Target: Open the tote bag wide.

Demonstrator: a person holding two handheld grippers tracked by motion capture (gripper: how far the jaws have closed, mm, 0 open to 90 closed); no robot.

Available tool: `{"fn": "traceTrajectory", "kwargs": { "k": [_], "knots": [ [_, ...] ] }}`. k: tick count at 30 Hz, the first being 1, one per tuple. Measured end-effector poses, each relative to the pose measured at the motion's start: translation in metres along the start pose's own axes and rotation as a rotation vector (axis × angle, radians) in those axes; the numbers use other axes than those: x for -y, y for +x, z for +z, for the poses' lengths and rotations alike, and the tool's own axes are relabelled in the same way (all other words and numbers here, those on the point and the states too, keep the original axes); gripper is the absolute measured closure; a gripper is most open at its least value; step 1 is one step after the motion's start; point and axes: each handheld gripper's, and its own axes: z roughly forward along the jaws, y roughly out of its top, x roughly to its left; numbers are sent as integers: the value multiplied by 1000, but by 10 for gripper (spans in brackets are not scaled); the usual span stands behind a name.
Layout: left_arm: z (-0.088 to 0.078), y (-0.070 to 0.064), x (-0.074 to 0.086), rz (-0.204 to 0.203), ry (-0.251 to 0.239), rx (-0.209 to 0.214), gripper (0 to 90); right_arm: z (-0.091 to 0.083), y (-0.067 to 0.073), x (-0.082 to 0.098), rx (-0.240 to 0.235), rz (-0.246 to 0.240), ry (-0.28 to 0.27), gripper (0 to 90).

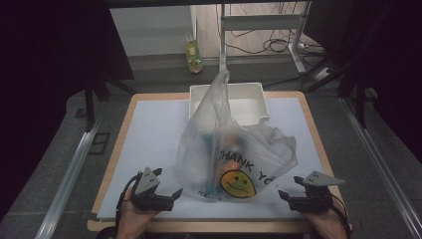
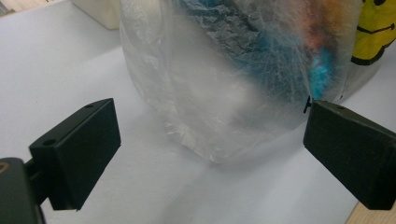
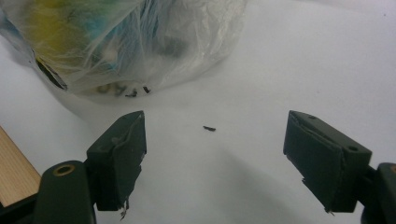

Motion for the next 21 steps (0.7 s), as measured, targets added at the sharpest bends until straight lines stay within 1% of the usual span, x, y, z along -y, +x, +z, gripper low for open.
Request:
{"fn": "traceTrajectory", "kwargs": {
  "k": [7,16,18,19,20,21],
  "knots": [
    [-1,0,0,-3,-5,1,61,0,-1,0,-4,-3,8,230],
    [-1,-1,0,9,2,7,103,0,0,0,-16,-11,19,269],
    [-1,-1,-1,11,3,8,134,-1,1,-1,-21,-11,21,297],
    [-1,-1,-1,12,8,16,152,-1,1,-1,-23,-13,21,311],
    [-1,-1,-1,12,8,16,170,-1,1,-1,-23,-13,21,311],
    [-2,-2,-1,11,8,19,170,-1,1,-1,-26,-13,21,321]
  ]
}}
